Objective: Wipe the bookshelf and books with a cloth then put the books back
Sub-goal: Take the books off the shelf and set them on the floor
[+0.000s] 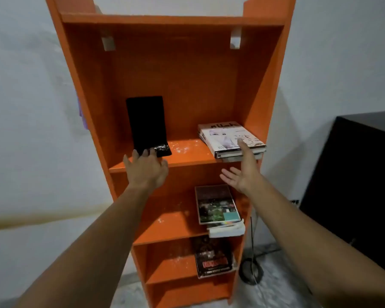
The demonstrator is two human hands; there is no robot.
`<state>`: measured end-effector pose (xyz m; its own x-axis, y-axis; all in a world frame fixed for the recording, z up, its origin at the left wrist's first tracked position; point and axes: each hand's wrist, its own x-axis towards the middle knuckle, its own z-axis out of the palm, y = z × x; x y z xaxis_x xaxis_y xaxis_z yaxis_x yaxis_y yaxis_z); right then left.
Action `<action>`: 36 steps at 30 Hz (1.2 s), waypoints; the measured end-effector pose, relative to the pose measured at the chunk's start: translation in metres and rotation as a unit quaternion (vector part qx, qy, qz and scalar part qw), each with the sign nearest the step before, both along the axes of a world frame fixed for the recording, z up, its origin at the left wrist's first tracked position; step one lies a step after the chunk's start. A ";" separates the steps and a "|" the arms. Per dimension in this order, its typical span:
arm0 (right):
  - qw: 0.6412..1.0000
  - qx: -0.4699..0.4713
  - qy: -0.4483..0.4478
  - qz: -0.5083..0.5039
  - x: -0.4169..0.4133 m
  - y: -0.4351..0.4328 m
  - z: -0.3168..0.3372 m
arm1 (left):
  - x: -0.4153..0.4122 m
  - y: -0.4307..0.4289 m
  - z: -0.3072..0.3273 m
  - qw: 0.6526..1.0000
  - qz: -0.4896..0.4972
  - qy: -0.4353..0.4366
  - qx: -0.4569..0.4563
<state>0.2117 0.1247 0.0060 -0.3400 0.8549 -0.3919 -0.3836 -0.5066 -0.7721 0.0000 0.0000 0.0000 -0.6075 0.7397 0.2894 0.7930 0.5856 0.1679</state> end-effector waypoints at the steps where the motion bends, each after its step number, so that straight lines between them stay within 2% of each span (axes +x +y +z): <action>1: 1.000 -0.003 -0.002 -0.014 -0.006 0.009 0.002 | -0.003 -0.002 -0.004 1.000 0.008 -0.003 -0.009; 7: 0.995 -0.024 -0.025 -0.094 -0.023 0.031 0.005 | -0.009 -0.011 -0.027 0.999 -0.010 0.015 0.033; 13: 0.994 0.005 -0.006 -0.112 -0.023 0.013 -0.006 | -0.005 -0.017 -0.034 0.982 -0.006 0.097 0.165; 15: 0.995 0.005 0.011 -0.097 -0.021 0.008 -0.013 | -0.004 -0.012 -0.034 0.974 0.041 0.071 0.210; 17: 0.997 0.007 0.024 -0.073 -0.019 0.007 -0.017 | 0.001 -0.008 -0.029 0.957 0.124 -0.006 0.264; 19: 0.997 0.012 0.035 -0.061 -0.017 0.008 -0.018 | 0.002 -0.002 -0.026 0.910 0.206 -0.148 0.327; 20: 0.997 0.014 0.042 -0.061 -0.015 0.008 -0.017 | 0.002 0.000 -0.025 0.869 0.237 -0.249 0.357; 22: 0.997 0.018 0.057 -0.053 -0.012 0.005 -0.017 | 0.000 0.003 -0.021 0.741 0.256 -0.451 0.426; 23: 0.997 0.018 0.061 -0.050 -0.011 0.002 -0.019 | 0.000 0.002 -0.020 0.678 0.230 -0.527 0.458; 24: 0.996 0.019 0.070 -0.046 -0.009 -0.002 -0.021 | 0.002 0.000 -0.018 0.634 0.192 -0.575 0.480; 25: 0.995 0.017 0.085 -0.042 -0.005 -0.009 -0.025 | 0.007 -0.005 -0.017 0.614 0.162 -0.599 0.489; 28: 0.991 0.011 0.127 -0.040 0.009 -0.034 -0.040 | 0.026 -0.031 -0.020 0.618 0.114 -0.608 0.486; 30: 0.989 0.009 0.142 -0.036 0.027 -0.062 -0.053 | 0.042 -0.057 -0.035 0.636 0.075 -0.599 0.481; 33: 0.984 -0.004 0.173 -0.036 0.061 -0.113 -0.084 | 0.068 -0.105 -0.070 0.663 0.017 -0.590 0.461; 36: 0.981 -0.026 0.191 -0.037 0.091 -0.160 -0.122 | 0.092 -0.144 -0.118 0.679 0.016 -0.600 0.423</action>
